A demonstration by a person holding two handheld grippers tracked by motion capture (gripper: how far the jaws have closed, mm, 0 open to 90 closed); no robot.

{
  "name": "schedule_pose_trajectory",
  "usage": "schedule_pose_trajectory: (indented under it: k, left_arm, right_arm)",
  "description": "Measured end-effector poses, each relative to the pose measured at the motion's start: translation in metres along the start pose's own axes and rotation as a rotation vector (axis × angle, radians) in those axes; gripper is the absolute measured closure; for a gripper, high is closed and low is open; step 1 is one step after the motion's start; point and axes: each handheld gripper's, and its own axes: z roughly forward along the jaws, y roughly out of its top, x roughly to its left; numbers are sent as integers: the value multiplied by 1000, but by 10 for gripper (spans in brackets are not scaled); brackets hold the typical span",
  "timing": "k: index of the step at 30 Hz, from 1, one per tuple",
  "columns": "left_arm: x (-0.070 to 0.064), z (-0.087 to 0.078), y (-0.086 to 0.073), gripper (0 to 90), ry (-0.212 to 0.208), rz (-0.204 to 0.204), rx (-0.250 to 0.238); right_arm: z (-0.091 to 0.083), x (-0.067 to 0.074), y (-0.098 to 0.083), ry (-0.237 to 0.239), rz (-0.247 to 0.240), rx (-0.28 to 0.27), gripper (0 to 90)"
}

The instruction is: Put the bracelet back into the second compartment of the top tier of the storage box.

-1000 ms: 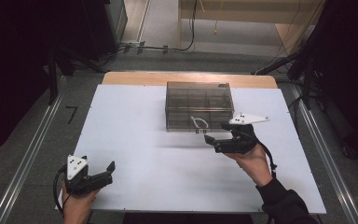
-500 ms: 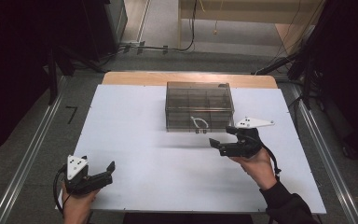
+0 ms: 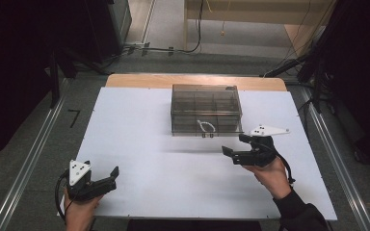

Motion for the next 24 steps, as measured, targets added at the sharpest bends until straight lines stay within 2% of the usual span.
schedule_pose_trajectory:
  k: [24]
  left_arm:
    - [0,0,0,13,-4,0,-2]
  right_arm:
    - [-13,-15,-21,-29,46,17,148]
